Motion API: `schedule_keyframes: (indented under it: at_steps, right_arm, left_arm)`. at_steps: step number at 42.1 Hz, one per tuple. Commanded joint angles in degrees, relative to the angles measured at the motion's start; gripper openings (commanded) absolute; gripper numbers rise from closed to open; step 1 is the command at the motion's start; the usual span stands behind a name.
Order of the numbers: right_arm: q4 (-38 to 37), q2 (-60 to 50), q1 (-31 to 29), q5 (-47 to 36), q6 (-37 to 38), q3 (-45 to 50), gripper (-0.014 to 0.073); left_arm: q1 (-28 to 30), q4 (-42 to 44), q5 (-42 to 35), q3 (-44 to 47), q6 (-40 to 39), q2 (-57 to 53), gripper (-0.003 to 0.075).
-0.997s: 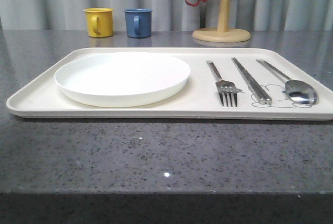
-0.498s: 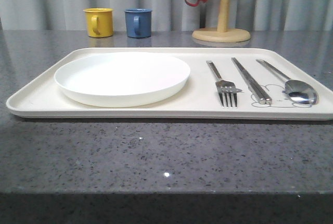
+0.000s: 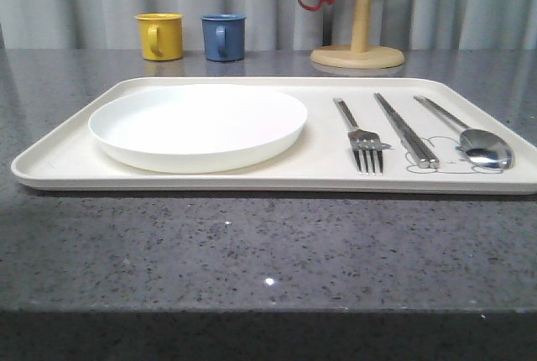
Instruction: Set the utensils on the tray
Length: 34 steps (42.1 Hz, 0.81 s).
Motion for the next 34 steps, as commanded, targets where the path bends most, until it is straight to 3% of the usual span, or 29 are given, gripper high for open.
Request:
schedule_keyframes:
  at_steps: [1,9,17,26,34]
  right_arm:
    - [-0.16,0.66,-0.23,-3.98,-0.20,-1.27,-0.0115]
    - [-0.16,0.66,-0.23,-3.98,-0.20,-1.27,-0.0115]
    - [-0.16,0.66,-0.23,-3.98,-0.20,-1.27,-0.0115]
    - [-0.16,0.66,-0.23,-3.98,-0.20,-1.27,-0.0115]
    - [-0.16,0.74,-0.23,-3.78,-0.20,-1.27,-0.0115]
  left_arm:
    - [3.77,-1.10,-7.77,1.61,-0.56,-3.93,-0.0020]
    - [18.65,-10.01,-22.97,17.35,-0.56,-16.21,-0.0020]
    - [30.53,-7.76,-39.11,37.60,0.09,-33.85,-0.0020]
    - [36.77,-7.05,-41.84,46.81,0.09,-45.26,-0.0020]
    - [37.45,-4.84,-47.38,50.94,0.09,-47.26,-0.0020]
